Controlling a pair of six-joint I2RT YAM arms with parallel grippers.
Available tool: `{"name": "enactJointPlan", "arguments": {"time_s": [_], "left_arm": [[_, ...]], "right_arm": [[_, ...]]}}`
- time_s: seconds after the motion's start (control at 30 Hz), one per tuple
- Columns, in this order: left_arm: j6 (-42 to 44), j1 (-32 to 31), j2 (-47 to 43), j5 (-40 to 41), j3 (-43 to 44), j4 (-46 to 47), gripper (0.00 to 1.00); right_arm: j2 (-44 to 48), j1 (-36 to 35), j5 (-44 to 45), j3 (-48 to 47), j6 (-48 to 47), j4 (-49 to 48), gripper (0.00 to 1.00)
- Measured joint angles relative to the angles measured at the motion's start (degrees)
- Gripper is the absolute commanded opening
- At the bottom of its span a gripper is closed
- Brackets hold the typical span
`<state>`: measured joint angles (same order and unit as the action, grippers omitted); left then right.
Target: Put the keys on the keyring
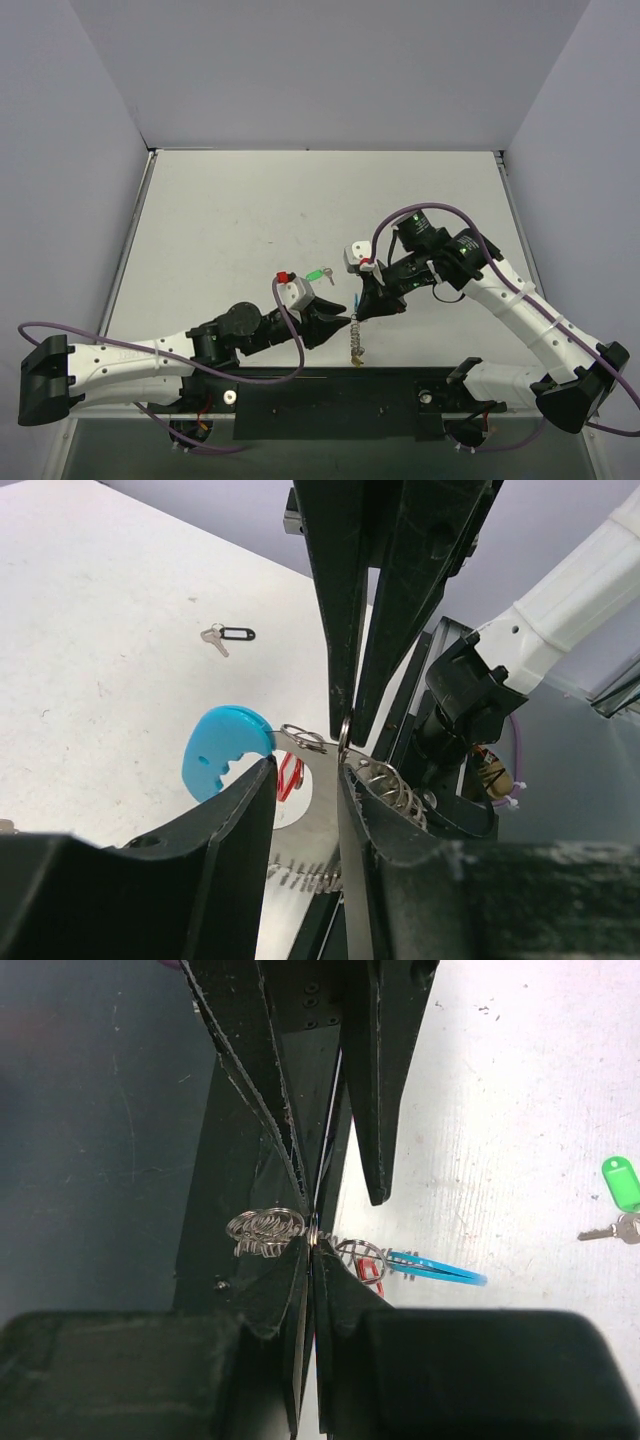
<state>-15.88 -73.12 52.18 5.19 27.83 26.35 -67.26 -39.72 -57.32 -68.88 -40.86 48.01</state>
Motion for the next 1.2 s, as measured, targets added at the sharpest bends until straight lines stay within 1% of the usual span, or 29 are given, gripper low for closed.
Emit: {"name": "enactJointPlan", "arguments": {"time_s": [0.17,0.3,0.77,1.07,1.1,1.13,1.2], "left_arm": [[0.42,0.04,0.02,0.11,-2.67,4.66,0.41],[1.62,0.09,0.48,-0.96,-3.19,7.45,0.41],[3.48,0.20,2.91,-7.32,-3.17,10.84,0.41],[3.67,0.20,3.82,-6.45,-2.21,10.71,0.33],[3.72,0.20,4.33,-6.36,-1.73,10.73,0.31],[3.80,0.20,4.87,-6.01,-1.31,10.73,0.26],[3.98,0.20,5.27,-5.70,-1.16,10.73,0.23]], "right_arm": [[0.00,0.33,-0.59,0.00,0.96,-0.02,0.00],[0.00,0.39,-0.76,0.02,1.36,0.02,0.00],[0.00,0.70,-1.01,0.13,1.97,0.02,0.00],[0.00,0.70,-1.53,0.96,2.97,-0.72,0.00],[0.00,0.70,-1.66,0.96,3.15,-0.76,0.00],[0.00,0.70,-1.68,0.96,3.23,-0.85,0.00],[0.00,0.79,-1.51,0.96,3.23,-0.92,0.00]]}}
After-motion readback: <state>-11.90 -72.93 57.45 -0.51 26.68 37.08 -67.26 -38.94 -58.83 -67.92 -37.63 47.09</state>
